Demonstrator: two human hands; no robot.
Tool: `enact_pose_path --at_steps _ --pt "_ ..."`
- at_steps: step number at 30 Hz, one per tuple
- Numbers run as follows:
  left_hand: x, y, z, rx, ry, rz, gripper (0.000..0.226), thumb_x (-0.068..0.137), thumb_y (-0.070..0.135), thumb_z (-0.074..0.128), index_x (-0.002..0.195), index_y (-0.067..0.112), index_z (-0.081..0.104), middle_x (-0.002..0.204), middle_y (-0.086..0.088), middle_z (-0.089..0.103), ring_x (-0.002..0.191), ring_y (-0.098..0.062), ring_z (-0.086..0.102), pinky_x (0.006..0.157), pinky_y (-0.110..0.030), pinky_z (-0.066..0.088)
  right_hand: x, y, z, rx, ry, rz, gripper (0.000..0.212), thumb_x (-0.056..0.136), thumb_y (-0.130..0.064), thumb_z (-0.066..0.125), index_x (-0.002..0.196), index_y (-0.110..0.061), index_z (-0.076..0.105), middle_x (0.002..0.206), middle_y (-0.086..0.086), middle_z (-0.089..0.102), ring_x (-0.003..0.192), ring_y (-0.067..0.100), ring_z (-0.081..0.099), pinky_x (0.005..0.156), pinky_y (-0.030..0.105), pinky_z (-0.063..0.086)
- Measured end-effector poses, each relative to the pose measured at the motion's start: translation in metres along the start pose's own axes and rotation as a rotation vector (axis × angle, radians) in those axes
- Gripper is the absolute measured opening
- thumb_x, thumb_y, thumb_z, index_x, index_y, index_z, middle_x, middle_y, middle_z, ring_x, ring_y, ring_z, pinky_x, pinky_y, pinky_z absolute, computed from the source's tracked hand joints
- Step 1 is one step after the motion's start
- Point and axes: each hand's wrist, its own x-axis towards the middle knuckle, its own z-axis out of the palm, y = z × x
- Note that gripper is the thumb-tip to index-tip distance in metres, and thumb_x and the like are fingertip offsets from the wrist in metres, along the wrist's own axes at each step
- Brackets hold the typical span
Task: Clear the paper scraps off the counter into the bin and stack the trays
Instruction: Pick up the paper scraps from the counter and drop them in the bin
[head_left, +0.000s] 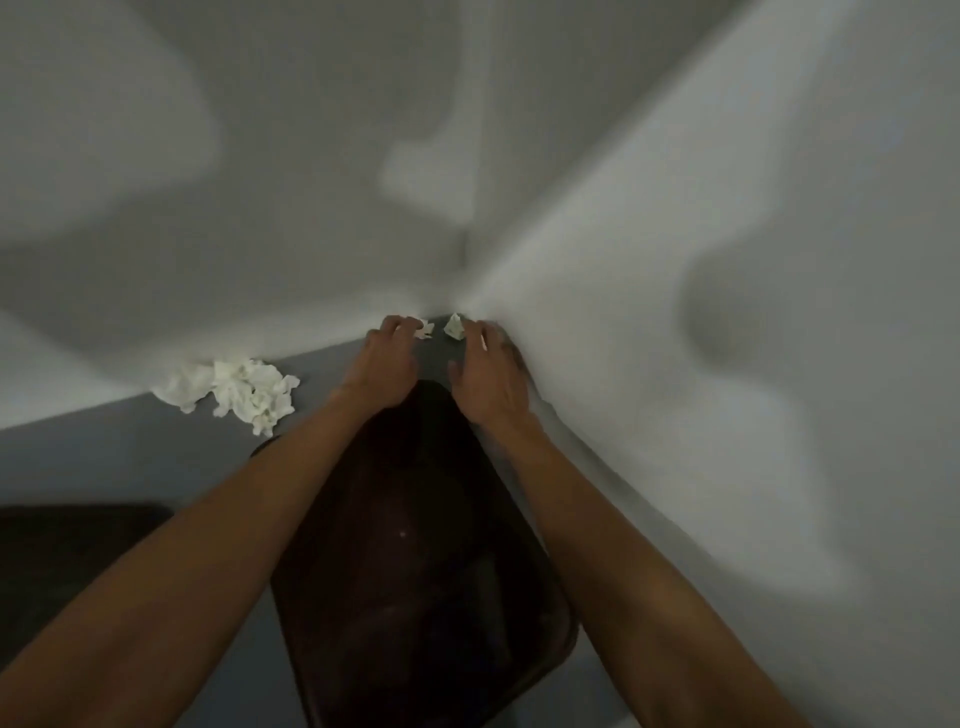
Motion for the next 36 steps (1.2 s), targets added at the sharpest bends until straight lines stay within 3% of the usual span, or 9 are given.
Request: enact_pose_path --at_steps 5,8,11,17,20,24,29,33,36 --pt "0.068 -0.024 0.045 0.027 -0.065 0.106 0.084 0.085 0.020 0.081 0.155 0.004 0.036 0.162 -0.024 0.030 0.148 -0.041 0.035 0.119 -0.044 0.032 0.073 0.006 0.028 -0.166 -0.209 -0.137 0.083 0.096 -0.010 0.068 0.165 -0.010 0.023 0.172 0.019 0.015 0.156 0.037 0.026 0.125 0.048 0.033" --pt "0.079 -0.034 0.063 0.101 -0.093 0.119 0.057 0.095 0.012 0.067 0.146 -0.003 0.048 0.151 -0.025 0.046 0.140 -0.041 0.046 0.118 -0.040 0.033 0.083 0.015 0.050 -0.266 -0.227 -0.181 0.062 0.101 -0.011 0.062 0.157 -0.003 0.037 0.164 0.021 0.032 0.150 0.035 0.036 0.125 0.042 0.031" --pt "0.071 -0.035 0.064 0.171 0.007 0.064 0.023 0.094 0.005 0.063 0.117 0.006 0.067 0.124 -0.018 0.065 0.111 -0.038 0.066 0.098 -0.046 0.055 0.071 0.017 0.056 -0.281 -0.207 -0.206 0.034 0.107 -0.012 0.052 0.140 -0.004 0.052 0.148 0.020 0.051 0.138 0.033 0.048 0.117 0.040 0.036" --pt "0.021 -0.024 0.037 0.253 0.033 0.016 0.013 0.094 0.004 0.060 0.102 0.002 0.070 0.110 -0.024 0.067 0.103 -0.045 0.067 0.091 -0.050 0.056 0.013 0.015 0.030 -0.290 -0.133 -0.180 0.016 0.103 -0.007 0.053 0.113 -0.009 0.066 0.122 0.016 0.066 0.114 0.034 0.062 0.102 0.040 0.041" --pt "-0.013 -0.011 0.010 0.144 0.101 0.018 0.023 0.095 0.002 0.060 0.111 0.009 0.076 0.115 -0.020 0.070 0.107 -0.040 0.067 0.096 -0.047 0.055 -0.021 0.012 0.011 -0.147 0.024 -0.114 0.010 0.088 -0.001 0.074 0.095 -0.008 0.071 0.100 0.014 0.072 0.093 0.033 0.068 0.086 0.036 0.050" --pt "-0.085 0.028 -0.028 -0.096 0.203 0.065 0.021 0.099 0.004 0.061 0.111 0.008 0.077 0.112 -0.012 0.075 0.103 -0.026 0.069 0.094 -0.033 0.052 -0.088 -0.006 -0.022 0.091 0.129 0.036 0.020 0.098 0.001 0.062 0.114 -0.005 0.073 0.114 0.017 0.069 0.109 0.032 0.060 0.088 0.031 0.043" --pt "-0.211 0.066 -0.068 -0.359 0.319 0.073 0.016 0.098 0.017 0.068 0.111 0.020 0.078 0.102 0.008 0.075 0.082 0.004 0.061 0.079 -0.014 0.043 -0.203 -0.048 -0.084 0.357 0.344 0.153 0.013 0.105 -0.019 0.060 0.106 -0.015 0.073 0.102 0.005 0.071 0.094 0.022 0.062 0.083 0.027 0.042" --pt "-0.304 0.086 -0.092 -0.571 0.316 0.066 0.014 0.095 0.023 0.073 0.104 0.032 0.078 0.095 0.025 0.072 0.090 0.009 0.066 0.082 -0.010 0.049 -0.297 -0.080 -0.130 0.513 0.464 0.279 0.012 0.103 -0.025 0.063 0.107 -0.023 0.074 0.100 -0.006 0.073 0.088 0.007 0.065 0.077 0.013 0.043" --pt "-0.366 0.103 -0.100 -0.896 0.184 0.025 0.016 0.094 0.014 0.074 0.107 0.023 0.078 0.105 0.010 0.078 0.103 -0.007 0.072 0.096 -0.030 0.057 -0.368 -0.099 -0.162 0.831 0.484 0.364 0.010 0.103 -0.022 0.065 0.106 -0.023 0.074 0.097 -0.008 0.076 0.087 0.007 0.074 0.078 0.019 0.058"
